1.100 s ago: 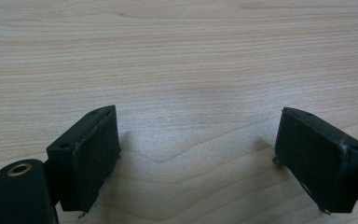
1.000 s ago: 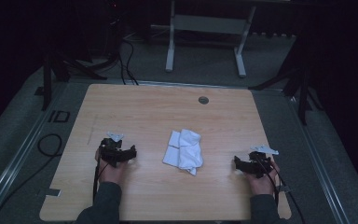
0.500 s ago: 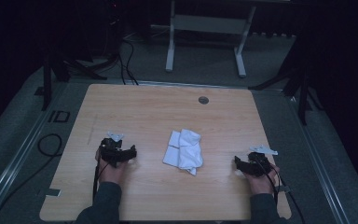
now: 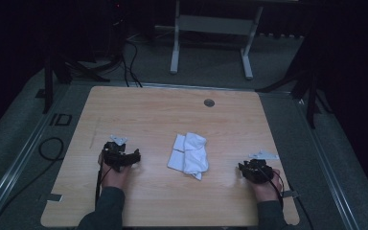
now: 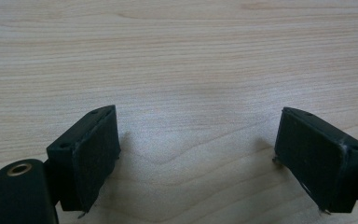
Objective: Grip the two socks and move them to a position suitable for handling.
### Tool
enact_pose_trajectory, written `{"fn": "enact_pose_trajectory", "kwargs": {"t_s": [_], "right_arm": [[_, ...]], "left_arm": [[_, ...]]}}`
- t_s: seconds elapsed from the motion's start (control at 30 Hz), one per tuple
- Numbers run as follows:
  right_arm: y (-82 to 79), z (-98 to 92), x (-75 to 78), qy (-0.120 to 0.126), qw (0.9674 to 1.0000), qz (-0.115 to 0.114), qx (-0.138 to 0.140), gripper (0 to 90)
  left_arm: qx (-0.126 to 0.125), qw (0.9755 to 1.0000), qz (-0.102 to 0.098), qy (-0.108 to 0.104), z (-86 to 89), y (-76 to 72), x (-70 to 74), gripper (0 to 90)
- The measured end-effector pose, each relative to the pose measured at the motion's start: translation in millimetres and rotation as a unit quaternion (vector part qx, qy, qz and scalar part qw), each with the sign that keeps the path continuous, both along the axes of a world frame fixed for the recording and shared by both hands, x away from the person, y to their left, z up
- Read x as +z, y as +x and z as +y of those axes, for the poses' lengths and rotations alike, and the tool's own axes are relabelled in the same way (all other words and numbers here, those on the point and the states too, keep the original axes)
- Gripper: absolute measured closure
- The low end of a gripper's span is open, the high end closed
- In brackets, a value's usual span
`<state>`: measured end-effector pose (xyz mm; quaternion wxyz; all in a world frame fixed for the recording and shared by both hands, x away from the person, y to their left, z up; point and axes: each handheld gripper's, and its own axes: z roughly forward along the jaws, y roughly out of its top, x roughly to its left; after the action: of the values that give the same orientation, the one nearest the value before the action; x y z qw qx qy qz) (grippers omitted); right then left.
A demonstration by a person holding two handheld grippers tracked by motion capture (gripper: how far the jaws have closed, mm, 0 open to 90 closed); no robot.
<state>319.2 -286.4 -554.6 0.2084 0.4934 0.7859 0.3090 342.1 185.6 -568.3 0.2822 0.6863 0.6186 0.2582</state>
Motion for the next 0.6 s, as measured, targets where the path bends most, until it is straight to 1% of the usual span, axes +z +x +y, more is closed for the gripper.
{"fn": "enact_pose_trajectory", "kwargs": {"t_s": [0.03,0.07,0.13,0.23,0.3,0.43,0.6], "right_arm": [[0.0,0.0,0.0,0.000,1.0000,0.000,0.000,71.4],[-1.0,2.6,1.4,0.000,1.0000,-0.001,0.007,72.7],[-5.4,14.8,8.5,-0.004,0.9993,-0.010,0.037,77.6],[-8.1,26.6,12.4,-0.010,0.9980,-0.011,0.062,81.7],[-9.1,34.5,14.1,-0.007,0.9968,-0.008,0.079,84.8],[-10.4,52.3,16.9,-0.011,0.9947,-0.011,0.102,85.9],[-10.6,75.7,18.8,-0.013,0.9908,-0.013,0.134,87.8]], "left_arm": [[0.000,1.0000,0.000,0.000,0.0,0.0,0.0,13.7],[0.000,1.0000,0.000,0.000,-0.1,0.0,0.0,13.7],[0.000,1.0000,0.000,0.000,-0.1,0.0,0.0,13.7],[0.000,1.0000,0.000,0.000,-0.1,-0.1,0.0,13.7],[0.000,1.0000,0.000,0.000,-0.1,0.0,0.0,13.7],[0.000,1.0000,0.000,0.000,-0.1,0.0,0.0,13.7],[0.001,1.0000,0.000,0.000,-0.1,-0.1,0.0,13.7]]}}
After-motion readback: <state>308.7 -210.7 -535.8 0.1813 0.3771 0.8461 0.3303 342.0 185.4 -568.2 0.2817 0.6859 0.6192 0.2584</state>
